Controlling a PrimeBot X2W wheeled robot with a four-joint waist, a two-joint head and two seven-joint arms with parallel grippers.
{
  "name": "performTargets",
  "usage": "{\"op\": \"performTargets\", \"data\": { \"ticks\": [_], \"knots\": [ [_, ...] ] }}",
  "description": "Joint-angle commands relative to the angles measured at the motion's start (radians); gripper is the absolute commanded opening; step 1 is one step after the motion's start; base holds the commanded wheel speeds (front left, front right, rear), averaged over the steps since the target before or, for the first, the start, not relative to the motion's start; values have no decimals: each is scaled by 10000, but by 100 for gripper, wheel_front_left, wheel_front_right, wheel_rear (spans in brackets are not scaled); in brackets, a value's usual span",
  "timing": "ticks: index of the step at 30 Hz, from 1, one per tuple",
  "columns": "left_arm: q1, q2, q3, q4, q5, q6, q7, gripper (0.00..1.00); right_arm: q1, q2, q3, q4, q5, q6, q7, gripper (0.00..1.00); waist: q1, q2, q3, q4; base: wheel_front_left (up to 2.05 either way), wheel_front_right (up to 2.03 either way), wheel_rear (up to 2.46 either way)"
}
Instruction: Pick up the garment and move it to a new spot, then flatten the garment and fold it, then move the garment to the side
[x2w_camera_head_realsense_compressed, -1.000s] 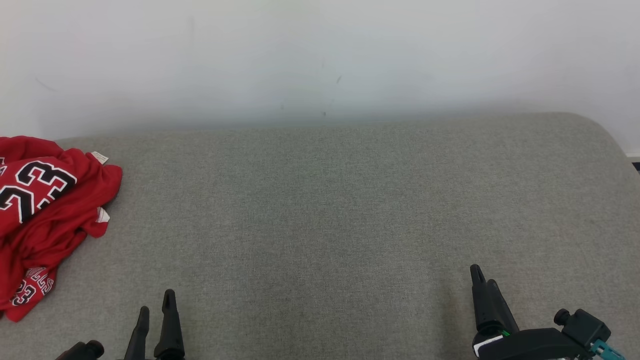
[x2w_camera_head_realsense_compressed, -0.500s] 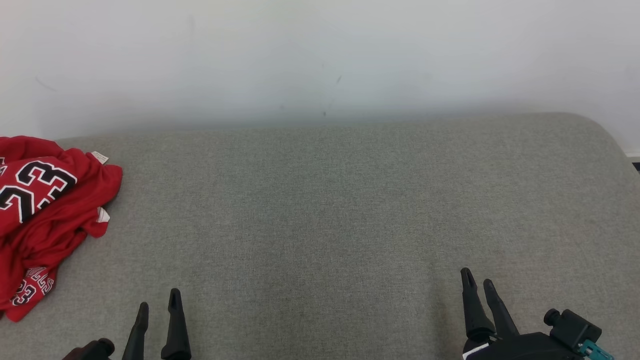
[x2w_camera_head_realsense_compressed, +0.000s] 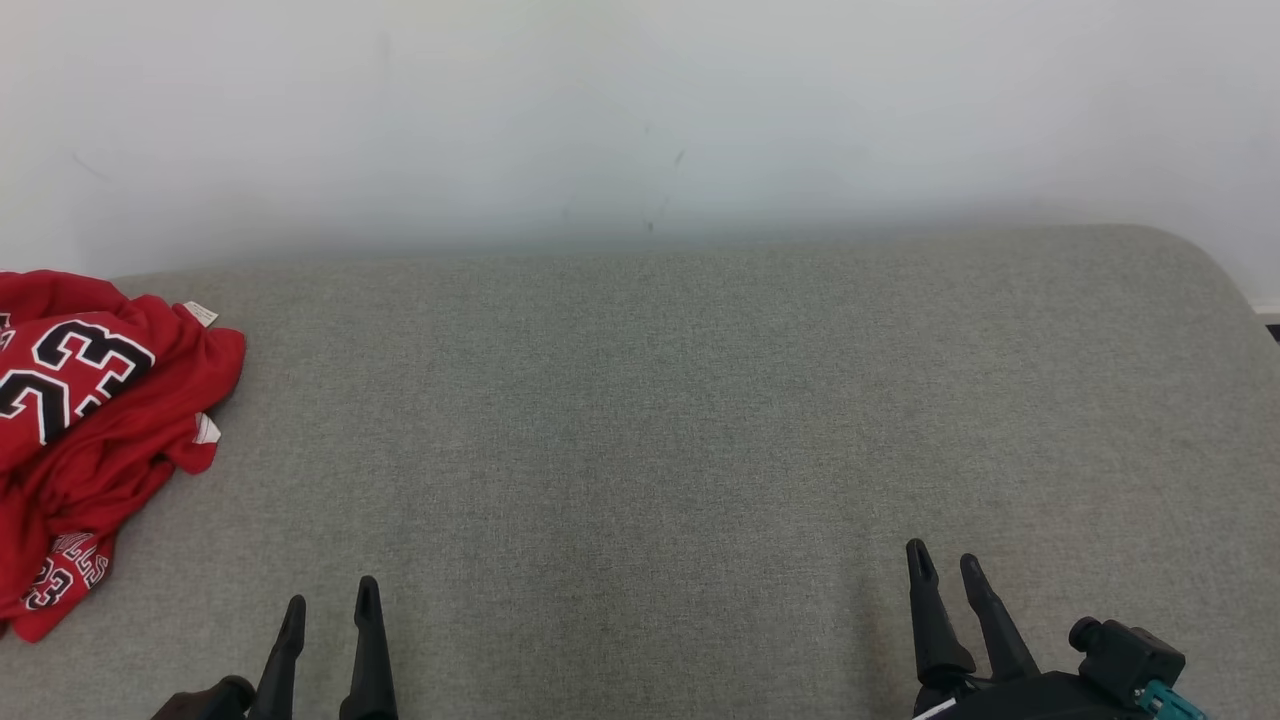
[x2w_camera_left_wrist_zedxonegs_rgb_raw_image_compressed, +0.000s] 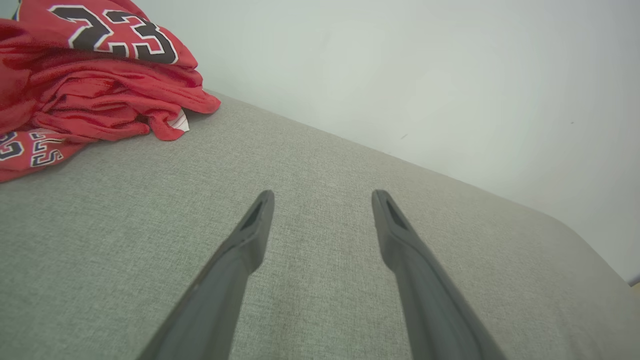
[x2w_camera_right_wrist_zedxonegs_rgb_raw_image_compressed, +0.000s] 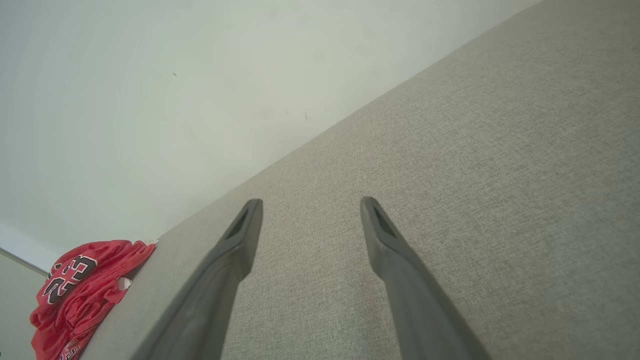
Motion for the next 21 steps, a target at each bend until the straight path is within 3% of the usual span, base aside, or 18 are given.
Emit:
{"op": "performTargets", "data": {
  "ticks": [1, 21],
  "knots": [
    [80, 44, -8, -112, 253, -62, -81, 100, 34, -11, 34, -103, -187, 61, -71, 100, 0, -1, 0, 2, 0, 0, 0],
    [381, 52, -9, -213, 1904, -234, -547, 100, 256, -10, -70, -52, -1950, 62, -544, 100, 0, -1, -7, 23, 0, 0, 0]
  ]
}}
